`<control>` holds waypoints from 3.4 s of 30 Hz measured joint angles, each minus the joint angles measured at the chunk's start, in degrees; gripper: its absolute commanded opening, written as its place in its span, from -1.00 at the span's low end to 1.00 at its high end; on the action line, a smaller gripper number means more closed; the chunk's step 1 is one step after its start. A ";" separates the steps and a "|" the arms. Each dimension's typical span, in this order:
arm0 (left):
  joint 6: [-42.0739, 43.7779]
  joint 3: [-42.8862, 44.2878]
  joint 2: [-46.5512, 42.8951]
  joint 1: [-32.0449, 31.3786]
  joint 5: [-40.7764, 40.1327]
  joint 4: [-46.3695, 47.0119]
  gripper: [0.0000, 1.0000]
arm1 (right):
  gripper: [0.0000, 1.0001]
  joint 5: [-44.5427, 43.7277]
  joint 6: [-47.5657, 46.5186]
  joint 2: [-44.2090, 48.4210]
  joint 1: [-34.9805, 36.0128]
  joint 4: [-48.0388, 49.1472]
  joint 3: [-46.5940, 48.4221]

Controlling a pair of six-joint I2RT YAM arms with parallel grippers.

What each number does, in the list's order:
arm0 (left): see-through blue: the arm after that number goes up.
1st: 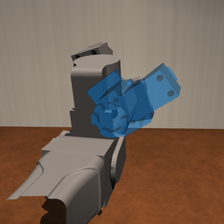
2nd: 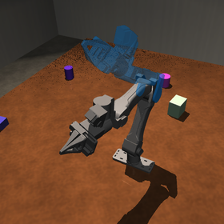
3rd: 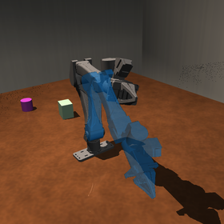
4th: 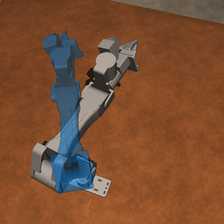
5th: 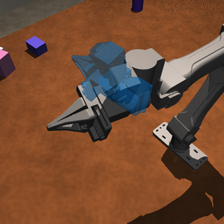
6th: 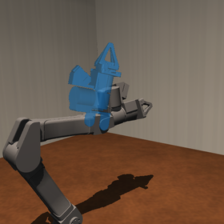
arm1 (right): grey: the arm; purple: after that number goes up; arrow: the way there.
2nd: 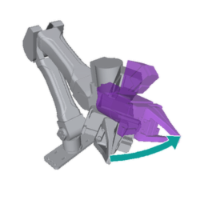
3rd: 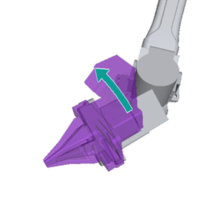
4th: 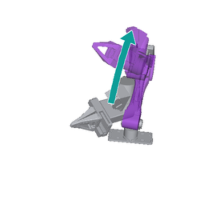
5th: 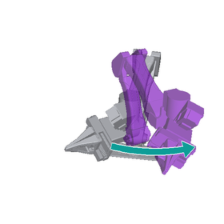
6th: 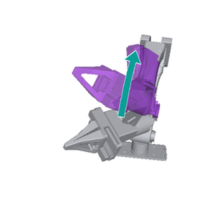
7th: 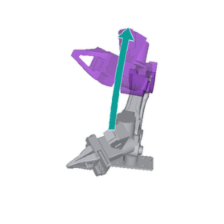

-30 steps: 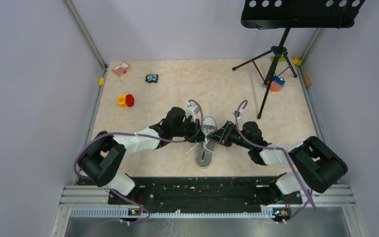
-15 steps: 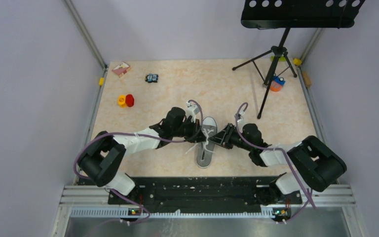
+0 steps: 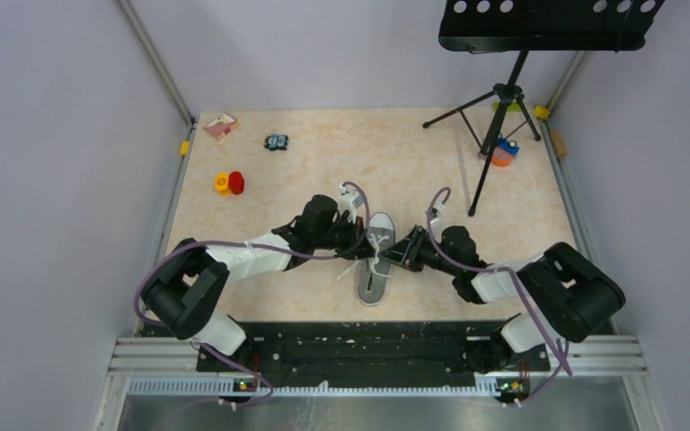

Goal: Tie the shoes
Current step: Cross the shoelace with the shoelace.

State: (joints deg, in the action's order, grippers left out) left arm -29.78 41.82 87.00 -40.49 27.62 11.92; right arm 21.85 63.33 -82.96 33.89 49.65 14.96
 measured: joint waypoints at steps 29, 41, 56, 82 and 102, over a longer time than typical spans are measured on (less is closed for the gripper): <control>0.57 -0.07 -0.39 0.00 0.00 0.04 -1.00 | -1.00 -0.46 2.08 0.48 0.00 3.06 -1.03; 1.44 -1.16 -1.64 -0.07 -0.04 -0.15 -1.00 | -1.00 -2.71 1.62 1.81 0.00 -1.01 -1.07; 1.60 -2.19 -3.39 0.33 -0.22 -0.46 -1.00 | -0.91 -4.74 0.28 4.09 0.00 -5.03 -1.09; 1.60 -2.19 -3.06 0.33 0.00 -0.46 -1.00 | -0.37 0.33 -2.25 3.58 0.00 -0.74 -1.03; 1.57 -2.19 -3.06 0.33 0.02 -0.46 -1.00 | -0.42 0.50 -4.85 3.13 0.00 -3.82 2.40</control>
State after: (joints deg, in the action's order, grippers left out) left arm -28.21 39.64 83.94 -40.16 27.64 11.46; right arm 22.35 58.48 -79.83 33.89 45.82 17.37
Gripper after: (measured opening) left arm 0.008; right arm 0.263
